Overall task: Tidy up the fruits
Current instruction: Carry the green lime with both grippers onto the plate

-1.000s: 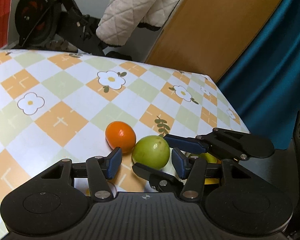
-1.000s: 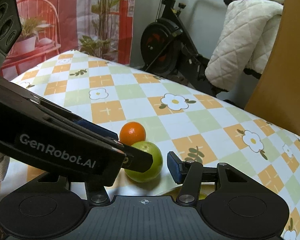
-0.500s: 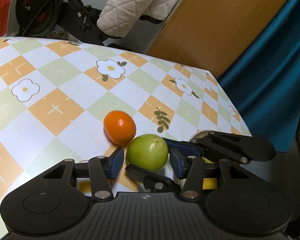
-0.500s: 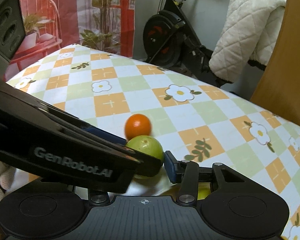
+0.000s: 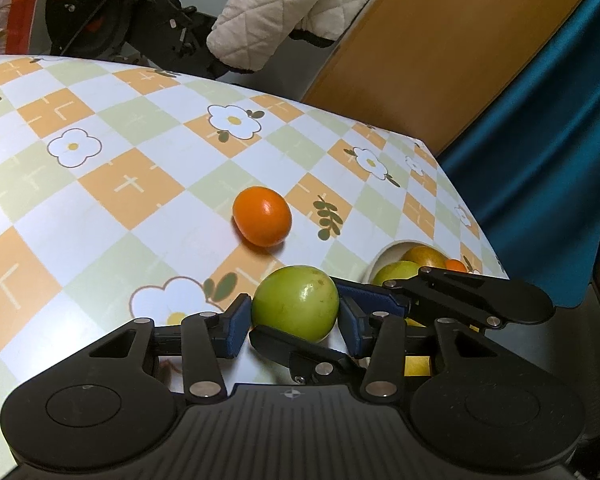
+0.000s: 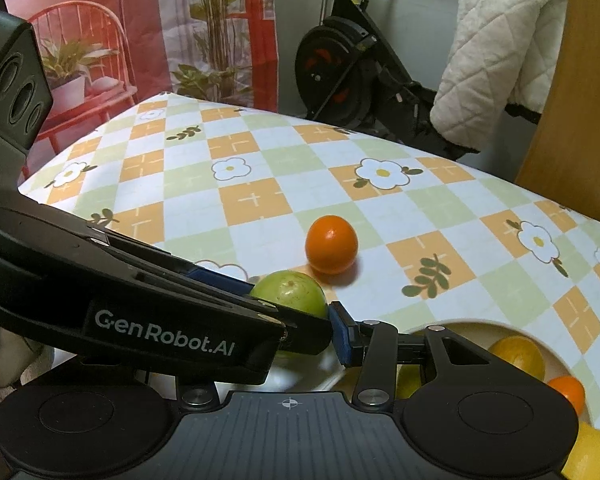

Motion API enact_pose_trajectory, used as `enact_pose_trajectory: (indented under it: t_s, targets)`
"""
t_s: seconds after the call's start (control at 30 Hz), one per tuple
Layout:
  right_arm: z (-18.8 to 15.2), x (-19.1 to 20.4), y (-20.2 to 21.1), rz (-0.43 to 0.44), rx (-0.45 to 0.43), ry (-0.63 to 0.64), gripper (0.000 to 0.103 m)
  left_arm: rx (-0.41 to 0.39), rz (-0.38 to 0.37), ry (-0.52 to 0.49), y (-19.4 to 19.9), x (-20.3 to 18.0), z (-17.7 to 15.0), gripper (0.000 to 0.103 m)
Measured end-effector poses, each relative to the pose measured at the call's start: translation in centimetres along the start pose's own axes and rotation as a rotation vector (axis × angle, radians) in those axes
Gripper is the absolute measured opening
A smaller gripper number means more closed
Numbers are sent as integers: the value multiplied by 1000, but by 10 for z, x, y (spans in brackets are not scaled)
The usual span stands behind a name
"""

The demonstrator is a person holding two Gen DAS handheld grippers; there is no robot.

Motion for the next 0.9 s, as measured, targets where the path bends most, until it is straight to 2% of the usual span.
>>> enact_pose_trajectory:
  t_s: [0.4, 0.9]
  targets:
    - [-2, 5, 42, -7, -95, -13, 41, -50, 20, -72, 29, -31, -5, 49]
    - [-29, -29, 102, -59, -190, -101, 41, -47, 2, -195, 31, -95, -18, 49]
Point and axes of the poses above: each gripper's, at about its wrist camera, not at the fingertips, and y roughly against the way its jaws point, x to its left, z to its top, the point moved 7 cm from there along -y, roughly the way its jaws point, and after that the axes turned 3 degrees about y, right-handed, at the moved point
